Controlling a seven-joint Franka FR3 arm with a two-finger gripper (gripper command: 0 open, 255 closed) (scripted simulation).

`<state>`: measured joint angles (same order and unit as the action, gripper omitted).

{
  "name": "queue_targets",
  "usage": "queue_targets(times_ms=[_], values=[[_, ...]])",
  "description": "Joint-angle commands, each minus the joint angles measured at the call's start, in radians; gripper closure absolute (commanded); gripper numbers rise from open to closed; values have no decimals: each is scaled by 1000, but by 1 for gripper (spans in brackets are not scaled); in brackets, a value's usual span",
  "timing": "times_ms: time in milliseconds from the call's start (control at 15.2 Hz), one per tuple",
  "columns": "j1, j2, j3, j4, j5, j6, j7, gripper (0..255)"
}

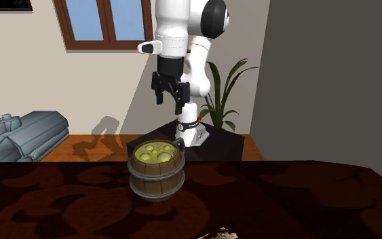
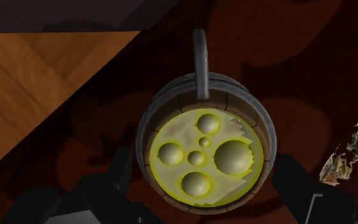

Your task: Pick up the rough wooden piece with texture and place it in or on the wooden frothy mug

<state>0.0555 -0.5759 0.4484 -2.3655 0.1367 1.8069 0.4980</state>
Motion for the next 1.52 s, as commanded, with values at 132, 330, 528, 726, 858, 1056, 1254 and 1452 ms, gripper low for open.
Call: queue_targets(times_ms=[132,330,528,726,858,1056,1254,1452], values=[[-23,132,120,54,-43,74,129,0],[-48,249,214,110,-106,117,242,0],[-74,390,306,180,-208,144,375,0],[-79,560,380,266,-355,143,531,0],[-53,686,402,334,-466,123,636,0],[34,864,382,450,-613,73,765,0],[140,1021,337,579,-723,15,850,0],[249,1164,283,723,-804,-43,900,0]])
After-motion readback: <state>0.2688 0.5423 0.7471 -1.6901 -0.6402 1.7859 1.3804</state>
